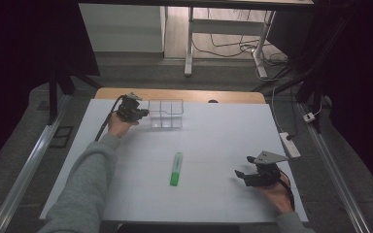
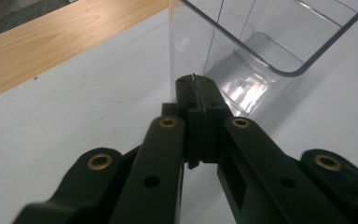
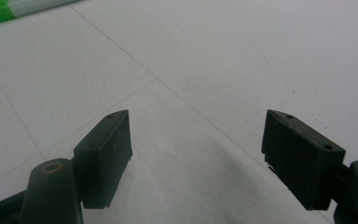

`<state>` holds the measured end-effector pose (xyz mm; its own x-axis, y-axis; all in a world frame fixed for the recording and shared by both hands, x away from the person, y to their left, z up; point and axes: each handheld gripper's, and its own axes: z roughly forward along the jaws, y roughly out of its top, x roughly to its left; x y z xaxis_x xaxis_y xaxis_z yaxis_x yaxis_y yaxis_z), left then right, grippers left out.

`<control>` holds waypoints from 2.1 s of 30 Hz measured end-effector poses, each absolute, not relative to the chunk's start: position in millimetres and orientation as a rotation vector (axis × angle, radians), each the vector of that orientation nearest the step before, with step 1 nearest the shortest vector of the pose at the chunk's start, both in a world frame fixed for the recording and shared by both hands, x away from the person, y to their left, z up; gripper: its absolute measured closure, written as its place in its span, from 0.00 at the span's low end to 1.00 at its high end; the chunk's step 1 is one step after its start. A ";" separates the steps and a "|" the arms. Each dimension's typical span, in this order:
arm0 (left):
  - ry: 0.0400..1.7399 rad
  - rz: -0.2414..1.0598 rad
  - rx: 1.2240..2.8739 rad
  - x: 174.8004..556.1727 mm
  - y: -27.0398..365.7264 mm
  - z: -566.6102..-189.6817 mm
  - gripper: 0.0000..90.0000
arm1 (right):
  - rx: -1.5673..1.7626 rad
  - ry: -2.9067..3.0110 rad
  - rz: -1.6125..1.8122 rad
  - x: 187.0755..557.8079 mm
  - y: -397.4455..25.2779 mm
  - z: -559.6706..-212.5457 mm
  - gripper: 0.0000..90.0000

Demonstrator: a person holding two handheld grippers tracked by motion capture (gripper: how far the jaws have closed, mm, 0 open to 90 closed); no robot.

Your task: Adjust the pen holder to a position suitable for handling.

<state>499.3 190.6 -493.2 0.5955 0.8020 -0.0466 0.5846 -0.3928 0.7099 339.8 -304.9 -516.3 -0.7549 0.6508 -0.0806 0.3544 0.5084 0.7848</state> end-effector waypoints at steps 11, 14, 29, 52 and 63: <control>1.090 0.395 2.118 506.2 171.8 -490.8 0.99 | 0.836 2.392 1.115 340.1 -304.7 -517.1 0.26; 1.090 0.393 2.122 507.4 167.9 -490.8 0.99 | 0.836 2.394 1.117 340.3 -304.7 -517.4 0.26; 1.070 0.383 2.139 510.6 148.4 -489.2 0.99 | 0.835 2.402 1.107 340.4 -303.5 -518.4 0.26; 1.037 0.361 2.099 484.1 160.0 -474.2 0.95 | 0.839 2.390 1.113 339.3 -305.2 -516.1 0.26; 0.985 0.341 2.120 444.6 168.8 -459.8 0.64 | 0.856 2.367 1.174 338.7 -305.7 -512.5 0.26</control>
<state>444.6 168.8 -459.8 0.6664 0.7422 -0.0712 0.5390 -0.4136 0.7337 338.7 -305.7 -512.5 -0.7506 0.6588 -0.0514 0.3579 0.4707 0.8064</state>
